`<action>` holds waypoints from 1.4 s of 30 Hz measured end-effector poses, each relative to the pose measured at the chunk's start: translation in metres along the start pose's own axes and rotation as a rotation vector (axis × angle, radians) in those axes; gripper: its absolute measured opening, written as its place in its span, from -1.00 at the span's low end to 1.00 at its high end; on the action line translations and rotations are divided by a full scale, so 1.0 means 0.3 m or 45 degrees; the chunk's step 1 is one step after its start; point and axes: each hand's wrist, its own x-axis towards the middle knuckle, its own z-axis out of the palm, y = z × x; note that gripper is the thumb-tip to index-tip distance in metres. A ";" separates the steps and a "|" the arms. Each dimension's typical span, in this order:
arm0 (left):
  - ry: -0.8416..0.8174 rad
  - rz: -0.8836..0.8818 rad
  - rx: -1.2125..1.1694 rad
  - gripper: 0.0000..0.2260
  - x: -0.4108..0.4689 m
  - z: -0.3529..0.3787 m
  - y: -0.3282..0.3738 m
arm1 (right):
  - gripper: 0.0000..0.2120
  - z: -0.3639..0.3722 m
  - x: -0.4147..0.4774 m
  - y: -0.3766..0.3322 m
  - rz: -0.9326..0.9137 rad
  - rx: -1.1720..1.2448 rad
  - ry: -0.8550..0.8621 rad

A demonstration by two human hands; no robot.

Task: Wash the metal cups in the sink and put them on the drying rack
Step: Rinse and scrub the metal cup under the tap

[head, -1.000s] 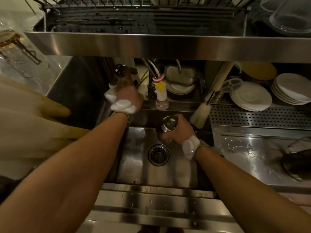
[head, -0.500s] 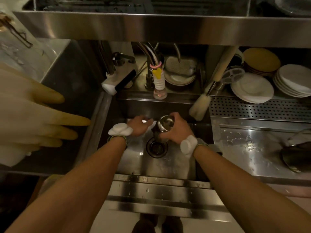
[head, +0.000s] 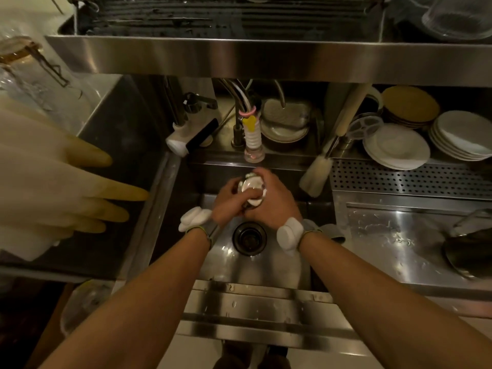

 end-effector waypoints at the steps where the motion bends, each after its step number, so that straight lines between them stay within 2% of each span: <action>1: -0.029 -0.097 0.045 -0.33 -0.002 0.003 -0.023 | -0.09 0.005 0.000 0.009 0.034 -0.064 -0.105; 3: -0.120 -0.227 0.075 -0.21 -0.004 0.011 -0.060 | -0.11 0.004 -0.016 0.018 0.060 -0.171 -0.221; 6: 0.063 0.050 0.033 -0.43 -0.016 0.019 -0.034 | -0.09 0.007 -0.031 0.018 0.044 -0.021 0.026; 7: 0.095 0.105 0.080 -0.41 -0.013 0.020 -0.026 | -0.09 0.008 -0.032 0.014 0.047 -0.013 0.069; 9: 0.034 -0.048 0.292 -0.36 -0.035 0.029 -0.023 | -0.12 0.016 -0.035 0.015 0.080 -0.126 -0.074; 11: -0.033 -0.263 0.377 -0.16 -0.043 0.024 -0.033 | -0.18 0.017 -0.038 0.024 0.114 -0.250 -0.144; 12: -0.050 -0.277 0.358 -0.14 -0.043 0.015 -0.029 | -0.18 0.012 -0.049 0.019 0.122 -0.221 -0.113; 14: -0.036 -0.178 0.298 -0.26 -0.039 -0.005 -0.017 | -0.16 0.004 -0.060 0.015 0.146 -0.110 -0.025; 17: 0.159 -0.145 0.221 -0.33 -0.016 -0.041 -0.015 | -0.10 0.009 -0.070 0.020 0.242 0.029 0.116; 20: 0.180 -0.089 0.686 -0.47 -0.016 -0.082 -0.056 | -0.11 0.025 -0.073 0.044 0.336 -0.261 -0.122; 22: 0.118 -0.093 0.965 -0.50 -0.013 -0.096 -0.068 | -0.10 0.023 -0.074 0.046 0.354 -0.296 -0.128; 25: 0.102 -0.103 1.118 -0.53 -0.004 -0.120 -0.081 | -0.09 0.007 -0.052 0.039 0.362 -0.293 -0.149; 28: 0.095 -0.091 1.143 -0.57 -0.001 -0.116 -0.073 | -0.12 -0.002 -0.040 0.021 0.370 -0.358 -0.211; 37: 0.113 -0.080 1.111 -0.58 -0.005 -0.090 -0.059 | -0.10 -0.012 -0.048 0.010 0.396 -0.365 -0.170; 39: 0.098 -0.067 1.106 -0.58 -0.026 -0.080 -0.028 | -0.09 -0.039 -0.044 -0.020 0.390 -0.308 -0.156; 42: 0.018 0.007 1.168 -0.54 -0.081 -0.054 0.032 | -0.05 -0.074 -0.056 -0.072 0.329 -0.433 -0.215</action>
